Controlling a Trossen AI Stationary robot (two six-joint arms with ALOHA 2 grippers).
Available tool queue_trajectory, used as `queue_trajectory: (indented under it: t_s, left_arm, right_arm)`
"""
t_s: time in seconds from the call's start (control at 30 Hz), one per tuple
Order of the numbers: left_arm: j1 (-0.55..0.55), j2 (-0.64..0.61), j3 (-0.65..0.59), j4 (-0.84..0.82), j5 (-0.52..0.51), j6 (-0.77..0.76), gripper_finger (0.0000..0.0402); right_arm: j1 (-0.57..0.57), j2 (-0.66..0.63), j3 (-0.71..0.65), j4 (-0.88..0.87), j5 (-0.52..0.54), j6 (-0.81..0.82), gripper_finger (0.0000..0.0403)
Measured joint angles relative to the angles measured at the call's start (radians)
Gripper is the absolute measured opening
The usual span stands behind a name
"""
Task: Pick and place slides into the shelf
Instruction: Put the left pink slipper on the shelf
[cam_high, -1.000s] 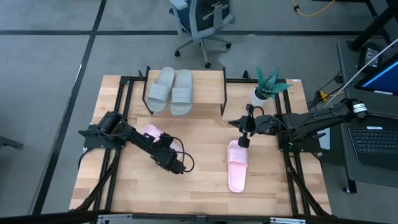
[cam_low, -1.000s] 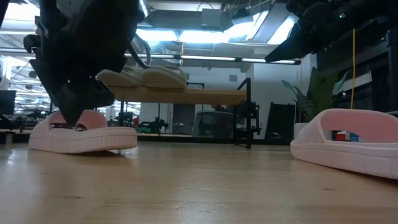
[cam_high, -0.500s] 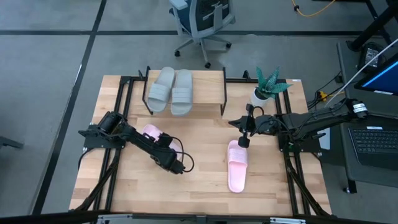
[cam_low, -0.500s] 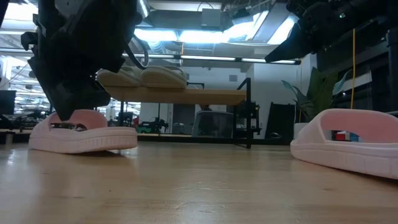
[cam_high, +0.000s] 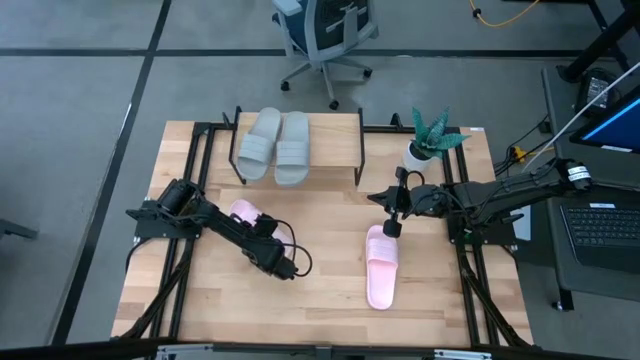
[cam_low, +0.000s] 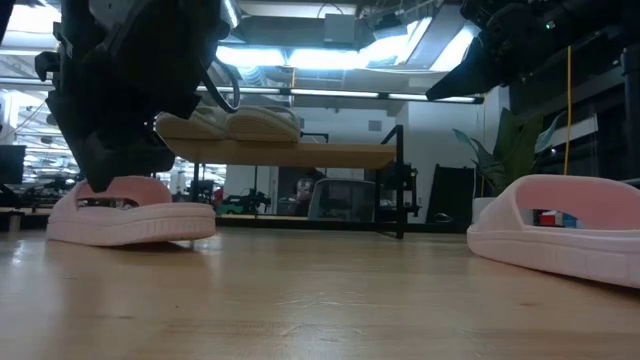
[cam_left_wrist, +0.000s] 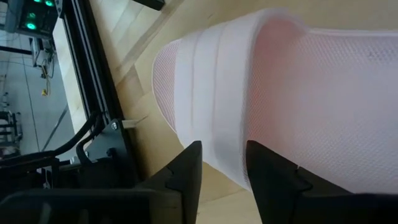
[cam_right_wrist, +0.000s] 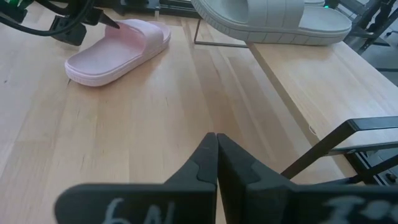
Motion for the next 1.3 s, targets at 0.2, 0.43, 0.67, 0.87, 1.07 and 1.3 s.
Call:
queue_trajectory:
  t_s: [0.2, 0.43, 0.67, 0.87, 1.07, 1.3]
  left_arm:
    - [0.000, 0.000, 0.000, -0.001, 0.009, 0.000, 0.0098]
    - [0.000, 0.000, 0.000, -0.002, 0.009, 0.000, 0.0035]
    - [0.000, 0.000, 0.000, -0.003, 0.009, 0.001, 0.0010]
    - [-0.005, 0.000, 0.000, -0.004, 0.009, 0.026, 0.0004]
    - [-0.015, 0.000, 0.000, -0.016, 0.004, 0.088, 0.0002]
    - [-0.035, -0.023, 0.034, -0.067, -0.045, 0.124, 0.0001]
  right_arm:
    - [0.000, 0.000, 0.000, 0.000, 0.000, 0.000, 0.0004]
    - [0.000, 0.000, 0.000, 0.000, 0.000, 0.000, 0.0004]
    - [0.000, 0.000, 0.000, 0.000, 0.000, 0.000, 0.0004]
    - [0.000, 0.000, 0.000, 0.000, 0.000, 0.000, 0.0004]
    - [0.000, 0.000, 0.000, 0.000, 0.000, 0.000, 0.0004]
    - [0.000, 0.000, 0.000, 0.004, 0.000, 0.005, 0.0004]
